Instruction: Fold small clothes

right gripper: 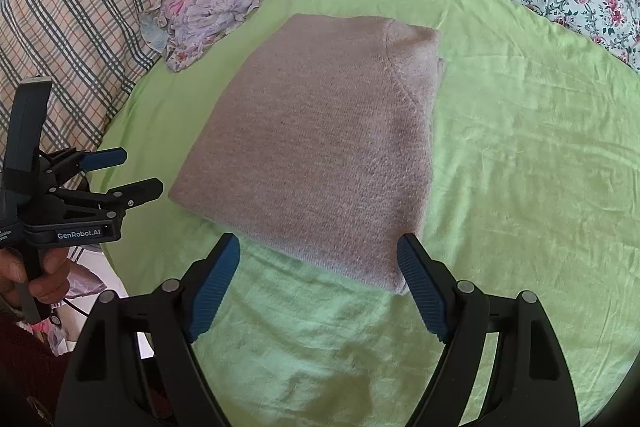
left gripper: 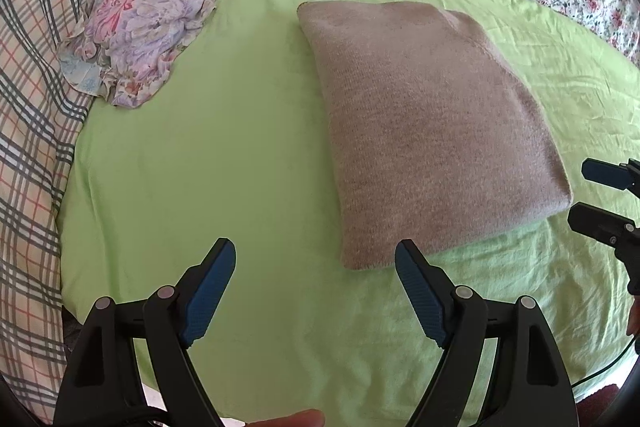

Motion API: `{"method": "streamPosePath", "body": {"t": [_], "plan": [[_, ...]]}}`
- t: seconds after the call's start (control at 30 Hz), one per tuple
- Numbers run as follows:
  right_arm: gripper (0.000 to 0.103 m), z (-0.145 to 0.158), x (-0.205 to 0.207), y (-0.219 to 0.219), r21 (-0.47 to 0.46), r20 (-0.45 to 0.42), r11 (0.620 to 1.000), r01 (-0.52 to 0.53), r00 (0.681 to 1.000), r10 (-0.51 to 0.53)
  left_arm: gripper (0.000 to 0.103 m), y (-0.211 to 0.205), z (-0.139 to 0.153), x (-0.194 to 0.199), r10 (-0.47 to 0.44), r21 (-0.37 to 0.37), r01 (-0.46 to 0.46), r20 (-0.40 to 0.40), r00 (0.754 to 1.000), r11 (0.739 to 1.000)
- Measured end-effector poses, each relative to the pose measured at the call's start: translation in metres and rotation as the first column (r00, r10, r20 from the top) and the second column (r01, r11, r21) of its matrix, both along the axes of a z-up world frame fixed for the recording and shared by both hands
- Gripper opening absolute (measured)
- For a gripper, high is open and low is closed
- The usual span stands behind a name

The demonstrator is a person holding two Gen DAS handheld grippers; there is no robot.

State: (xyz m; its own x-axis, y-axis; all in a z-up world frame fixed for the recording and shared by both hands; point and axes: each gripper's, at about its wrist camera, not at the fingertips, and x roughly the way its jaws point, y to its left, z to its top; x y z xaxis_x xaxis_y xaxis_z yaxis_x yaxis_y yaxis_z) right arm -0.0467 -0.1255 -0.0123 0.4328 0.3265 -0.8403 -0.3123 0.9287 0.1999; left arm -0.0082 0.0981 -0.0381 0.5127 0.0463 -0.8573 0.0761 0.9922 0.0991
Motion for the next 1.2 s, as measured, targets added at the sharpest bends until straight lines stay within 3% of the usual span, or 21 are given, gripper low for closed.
{"method": "streamPosePath", "body": {"t": [1.2], "plan": [[0.081,0.007,0.037,-0.001,0.016,0.031,0.999,0.031,0.999,-0.032,0.084,-0.009,0.014,0.022,0.0,-0.013,0.001,0.042,0.999,1.0]]}}
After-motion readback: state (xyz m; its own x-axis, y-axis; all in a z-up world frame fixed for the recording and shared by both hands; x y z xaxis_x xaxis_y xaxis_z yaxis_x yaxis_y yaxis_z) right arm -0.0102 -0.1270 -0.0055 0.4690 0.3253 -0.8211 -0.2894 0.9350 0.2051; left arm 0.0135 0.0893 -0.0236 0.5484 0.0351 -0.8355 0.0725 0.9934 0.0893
